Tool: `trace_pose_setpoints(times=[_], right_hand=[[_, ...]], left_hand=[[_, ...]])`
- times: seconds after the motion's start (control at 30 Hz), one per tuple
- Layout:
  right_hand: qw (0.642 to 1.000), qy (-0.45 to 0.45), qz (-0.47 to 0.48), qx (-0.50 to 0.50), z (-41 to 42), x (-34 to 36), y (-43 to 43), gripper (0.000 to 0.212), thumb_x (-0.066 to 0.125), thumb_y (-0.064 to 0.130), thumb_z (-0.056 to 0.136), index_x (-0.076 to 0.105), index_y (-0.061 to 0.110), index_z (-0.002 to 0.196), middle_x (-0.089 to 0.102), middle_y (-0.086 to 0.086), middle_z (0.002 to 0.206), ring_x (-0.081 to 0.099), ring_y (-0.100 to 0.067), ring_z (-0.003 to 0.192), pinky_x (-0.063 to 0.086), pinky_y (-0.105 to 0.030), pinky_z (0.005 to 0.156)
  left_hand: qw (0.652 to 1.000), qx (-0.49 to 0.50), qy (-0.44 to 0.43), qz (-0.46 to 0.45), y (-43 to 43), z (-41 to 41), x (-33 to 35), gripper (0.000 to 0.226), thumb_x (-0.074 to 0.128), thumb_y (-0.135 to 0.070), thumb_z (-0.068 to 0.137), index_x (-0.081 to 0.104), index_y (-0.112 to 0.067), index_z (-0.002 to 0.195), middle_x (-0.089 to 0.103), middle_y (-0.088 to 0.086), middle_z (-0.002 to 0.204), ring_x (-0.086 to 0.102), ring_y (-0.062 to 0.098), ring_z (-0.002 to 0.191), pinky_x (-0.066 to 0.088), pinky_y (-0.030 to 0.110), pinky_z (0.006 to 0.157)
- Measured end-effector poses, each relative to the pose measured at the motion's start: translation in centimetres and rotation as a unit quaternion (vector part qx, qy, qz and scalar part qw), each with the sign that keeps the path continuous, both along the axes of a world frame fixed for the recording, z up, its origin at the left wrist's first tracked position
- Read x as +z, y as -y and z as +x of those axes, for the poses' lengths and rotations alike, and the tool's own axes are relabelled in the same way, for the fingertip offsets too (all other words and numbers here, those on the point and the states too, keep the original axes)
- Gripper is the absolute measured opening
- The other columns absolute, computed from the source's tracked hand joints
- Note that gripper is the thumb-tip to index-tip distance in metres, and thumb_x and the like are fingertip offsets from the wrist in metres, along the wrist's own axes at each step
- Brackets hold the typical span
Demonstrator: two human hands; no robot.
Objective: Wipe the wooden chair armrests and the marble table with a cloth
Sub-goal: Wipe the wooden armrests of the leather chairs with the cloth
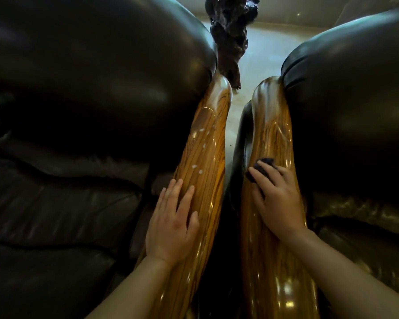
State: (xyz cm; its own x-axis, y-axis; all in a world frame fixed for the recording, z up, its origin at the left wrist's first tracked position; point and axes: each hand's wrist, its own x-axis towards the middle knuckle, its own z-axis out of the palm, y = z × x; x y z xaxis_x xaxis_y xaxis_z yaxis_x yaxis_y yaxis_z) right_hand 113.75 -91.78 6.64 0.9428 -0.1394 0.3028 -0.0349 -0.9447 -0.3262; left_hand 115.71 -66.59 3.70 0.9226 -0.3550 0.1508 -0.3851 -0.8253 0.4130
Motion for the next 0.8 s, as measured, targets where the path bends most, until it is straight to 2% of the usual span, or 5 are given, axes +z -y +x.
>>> trace_pose_setpoints(times=[0.23,0.4,0.53,0.73,0.8], right_hand=[[0.978,0.039,0.196,0.053,4.4,3.1,-7.0,0.041,0.051,0.026,0.097,0.056,0.021,0.138,0.057,0.005,0.138,0.044,-0.01,0.131,0.033,-0.021,0.108],[0.995,-0.046,0.038,0.075,4.0,0.9,-10.3,0.041,0.051,0.028,0.1,0.055,0.02,0.14,0.046,-0.004,0.153,0.026,-0.026,0.148,0.025,-0.046,0.121],[0.988,0.001,-0.072,0.133,1.3,-1.0,-10.0,0.038,0.046,0.027,0.101,0.058,0.013,0.135,0.054,-0.007,0.145,0.029,-0.023,0.146,0.018,-0.044,0.123],[0.998,-0.049,0.03,0.011,4.9,0.3,-10.1,0.044,0.047,0.029,0.1,0.053,0.014,0.141,0.045,-0.008,0.153,0.028,-0.032,0.147,0.024,-0.047,0.12],[0.999,-0.035,0.007,0.037,3.9,0.0,-10.4,0.044,0.046,0.028,0.101,0.053,0.012,0.141,0.045,-0.01,0.153,0.025,-0.031,0.15,0.026,-0.049,0.12]], left_hand=[[1.0,0.013,-0.003,-0.018,-0.1,0.0,0.0,0.049,0.038,-0.036,0.095,0.041,-0.022,0.142,0.032,0.005,0.156,0.019,0.019,0.149,0.024,0.04,0.118],[0.999,0.017,0.001,-0.033,-0.2,0.0,0.0,0.046,0.04,-0.033,0.093,0.047,-0.018,0.136,0.038,0.007,0.152,0.026,0.019,0.146,0.035,0.044,0.114],[0.998,0.021,0.006,-0.055,-0.2,0.0,-0.2,0.041,0.042,-0.03,0.093,0.051,-0.016,0.131,0.042,0.007,0.149,0.031,0.02,0.144,0.04,0.046,0.11],[0.998,0.022,0.008,-0.052,-0.3,-0.1,-0.2,0.04,0.043,-0.027,0.092,0.052,-0.016,0.129,0.042,0.007,0.148,0.033,0.022,0.144,0.042,0.046,0.109],[0.999,0.022,0.005,-0.049,-0.2,-0.1,-0.2,0.04,0.042,-0.028,0.092,0.051,-0.017,0.13,0.04,0.007,0.149,0.032,0.022,0.144,0.042,0.045,0.109]])
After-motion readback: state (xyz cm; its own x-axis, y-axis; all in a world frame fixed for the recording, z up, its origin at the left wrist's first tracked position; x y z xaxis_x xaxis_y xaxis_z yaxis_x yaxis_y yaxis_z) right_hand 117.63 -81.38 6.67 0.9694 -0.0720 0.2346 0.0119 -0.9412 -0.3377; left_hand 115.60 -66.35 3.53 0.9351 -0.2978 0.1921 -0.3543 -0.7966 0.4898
